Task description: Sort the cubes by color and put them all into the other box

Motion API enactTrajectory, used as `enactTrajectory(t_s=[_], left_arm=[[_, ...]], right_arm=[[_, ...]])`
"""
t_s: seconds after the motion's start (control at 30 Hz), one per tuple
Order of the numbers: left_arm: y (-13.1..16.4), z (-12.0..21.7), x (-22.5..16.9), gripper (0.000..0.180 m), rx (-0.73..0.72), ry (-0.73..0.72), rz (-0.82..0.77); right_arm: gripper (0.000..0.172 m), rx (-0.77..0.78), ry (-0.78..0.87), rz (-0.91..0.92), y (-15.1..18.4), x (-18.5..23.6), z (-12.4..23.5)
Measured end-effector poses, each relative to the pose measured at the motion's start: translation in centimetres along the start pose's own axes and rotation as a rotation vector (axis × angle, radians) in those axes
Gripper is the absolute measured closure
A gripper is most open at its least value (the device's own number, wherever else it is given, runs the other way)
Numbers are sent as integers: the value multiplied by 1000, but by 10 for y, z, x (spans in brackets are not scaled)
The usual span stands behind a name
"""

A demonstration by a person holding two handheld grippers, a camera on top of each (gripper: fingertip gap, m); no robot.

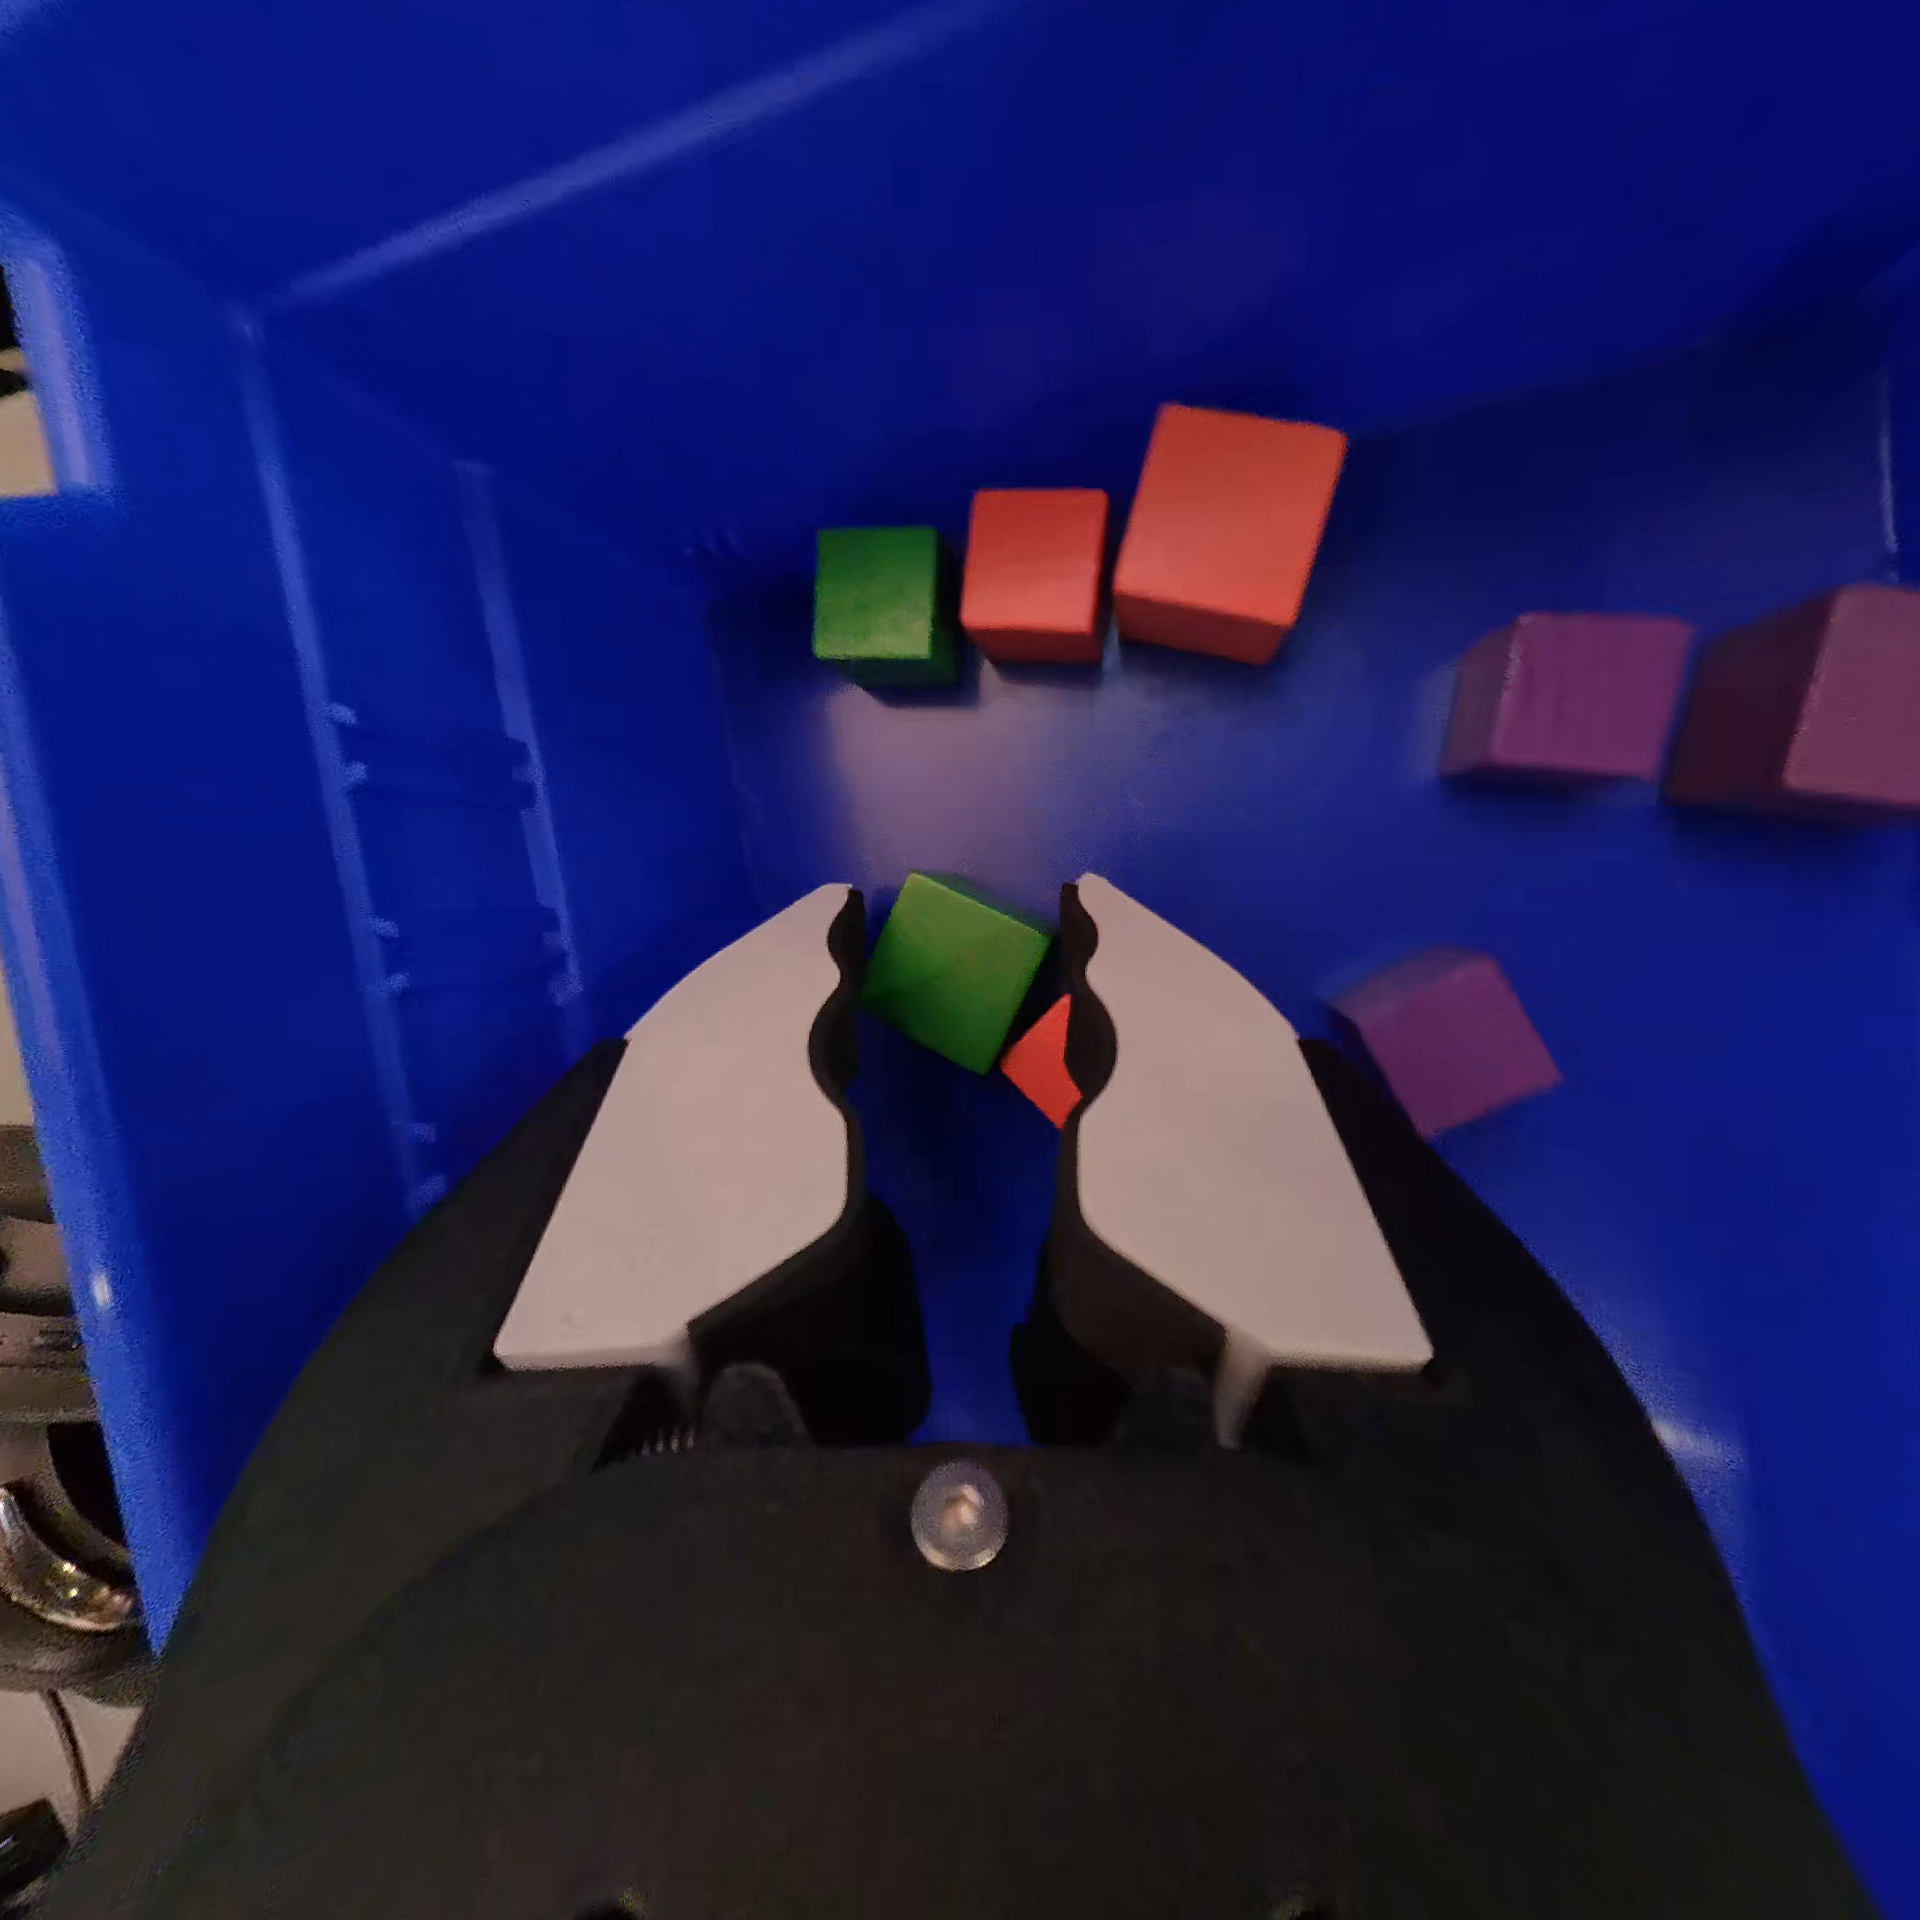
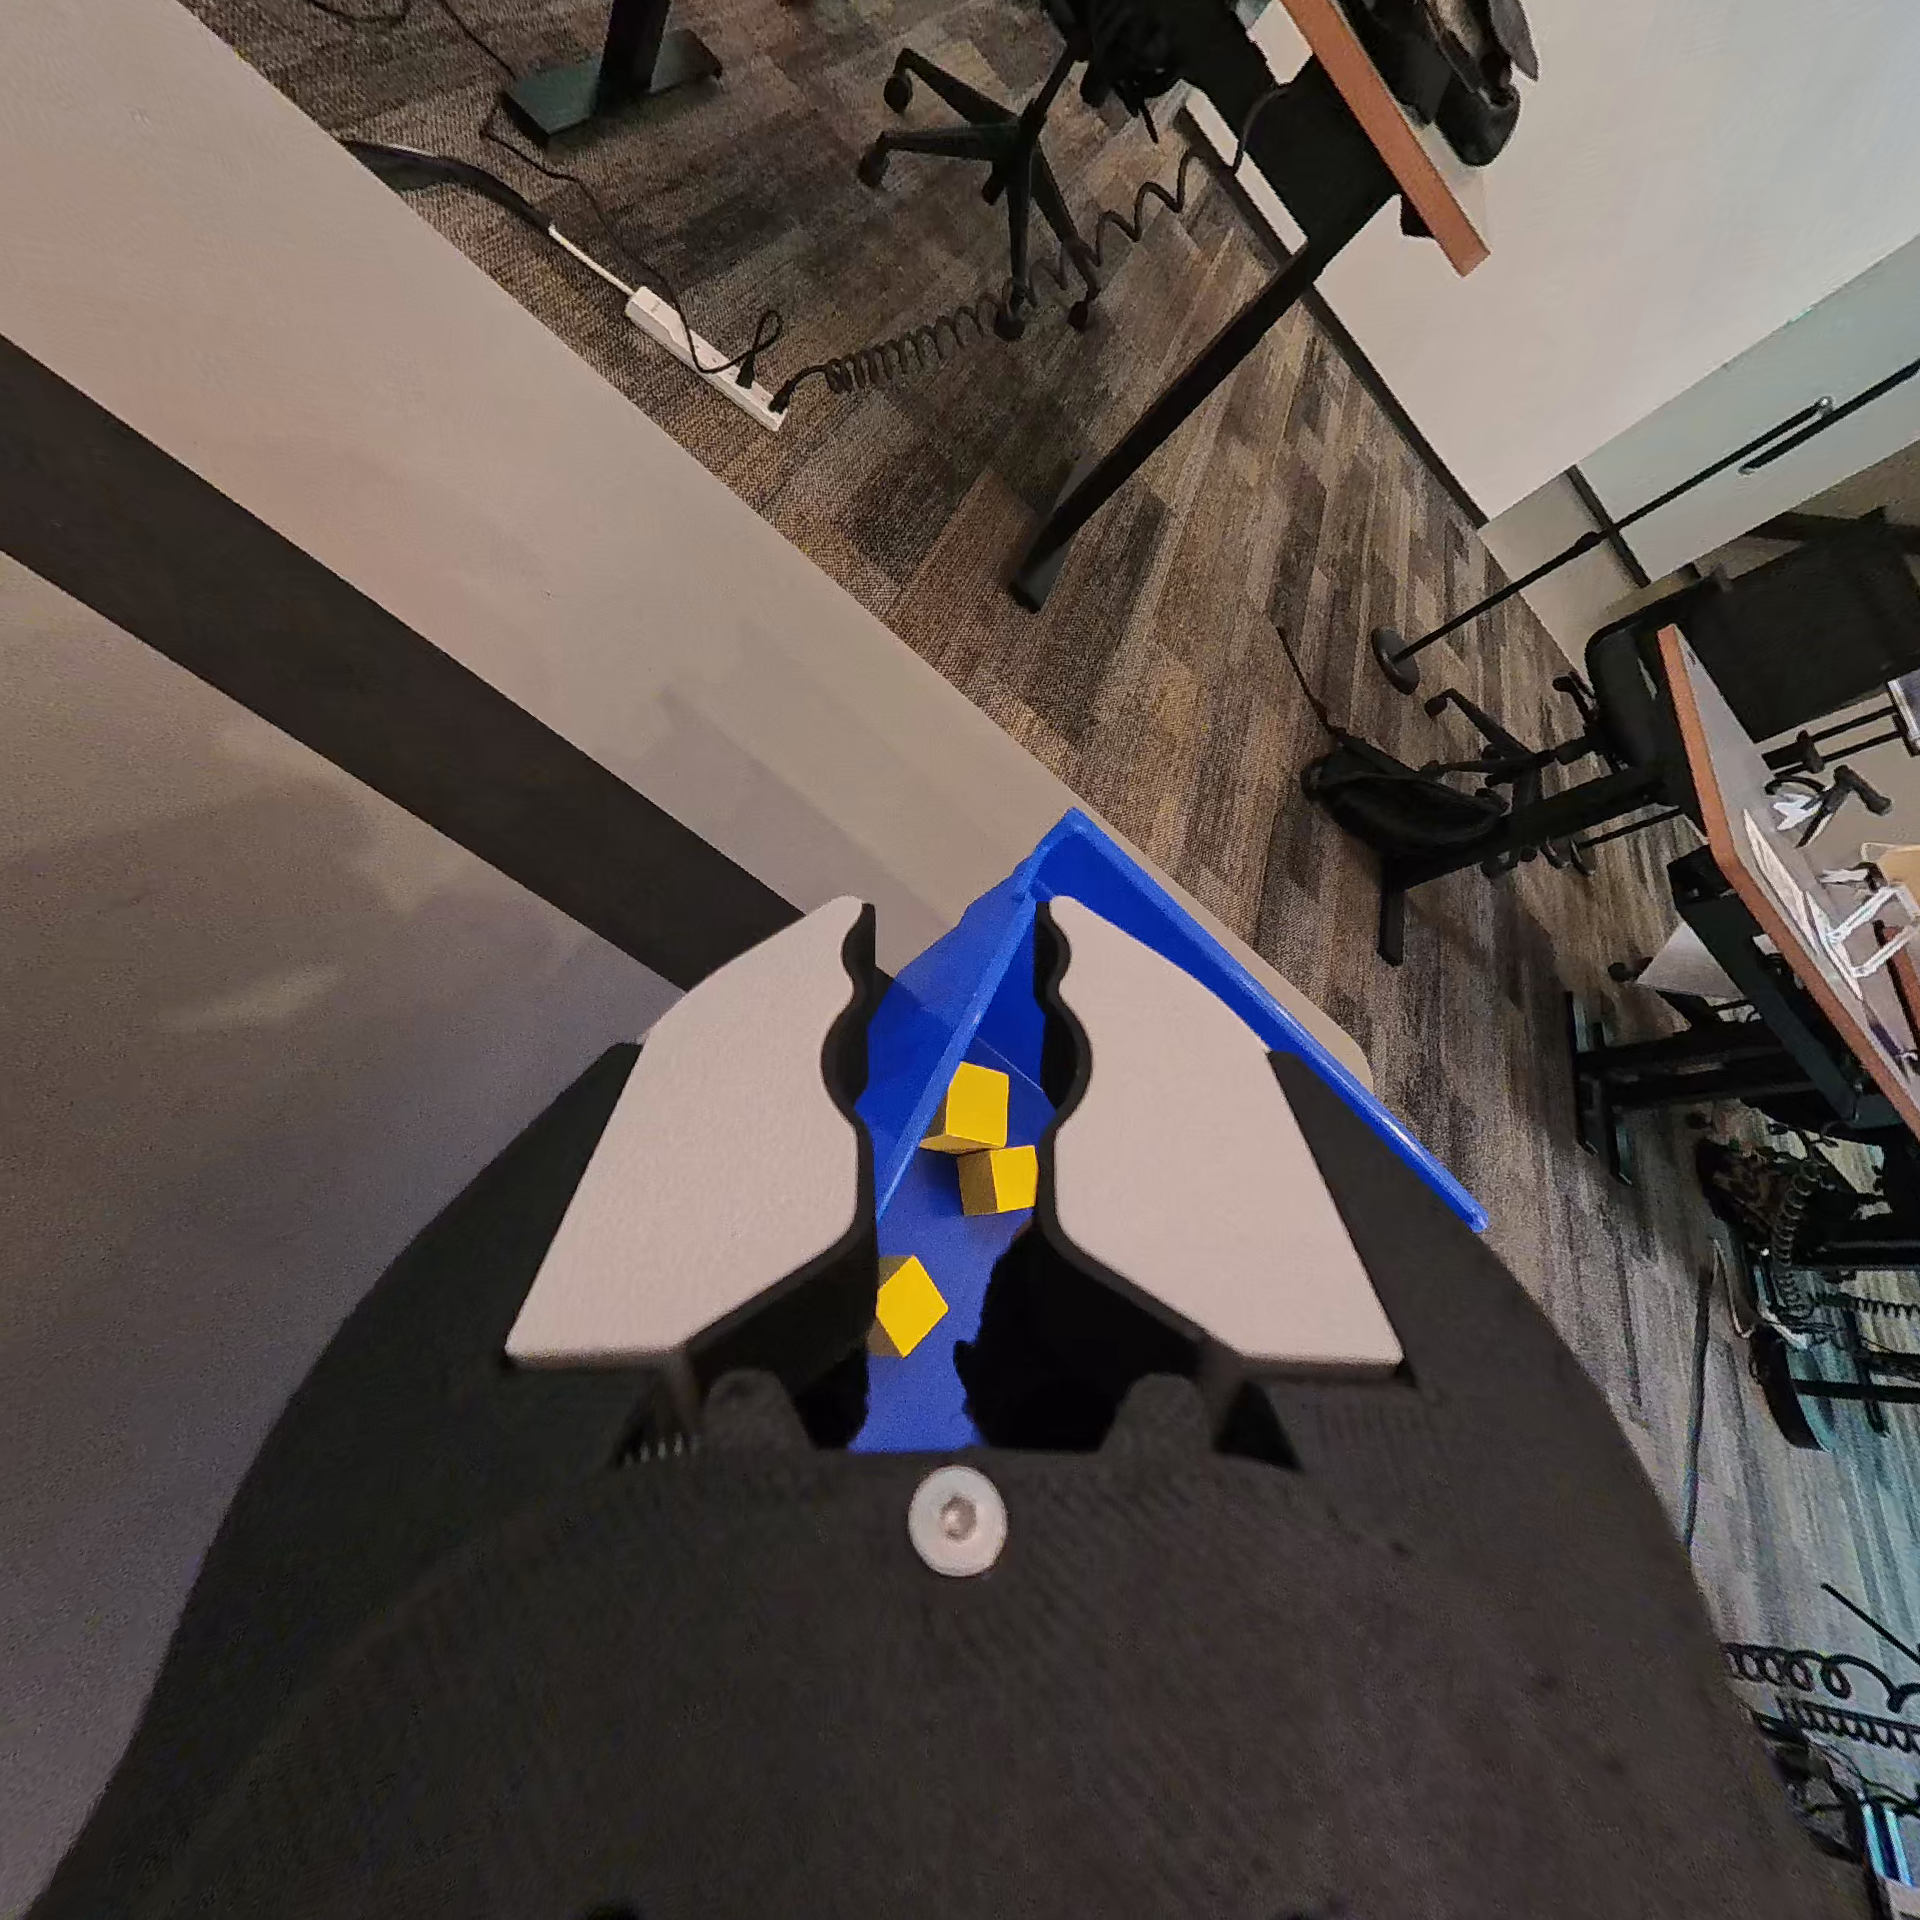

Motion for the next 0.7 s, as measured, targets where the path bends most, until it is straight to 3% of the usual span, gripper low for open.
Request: enactTrajectory(t_s=[0.2, 0.3, 0.4, 0.57, 0.7], left_arm=[[18, 12, -23, 144, 61, 157, -106], [21, 10, -22, 134, 73, 168, -114], [20, 8, -28, 148, 58, 239, -101], [19, 10, -27, 149, 61, 228, -90], [6, 33, -29, 150, -40, 267, -73]], right_arm=[[142, -9, -7, 7, -1, 1, 1], [142, -4, -14, 16, -1, 4, 0], [142, -5, -11, 27, -2, 5, 0], [143, -19, -7, 23, -5, 4, 4], [143, -72, 11, 17, -13, -1, 15]])
Point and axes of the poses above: each gripper's, where its closed fingertips meet, z back along the fingers, y out of its underside, x = y × z across the jaws, the point moved 1 cm from there along z, back along the fingers, and after that the axes turned 13 degrees about x, right-handed, at the moved point
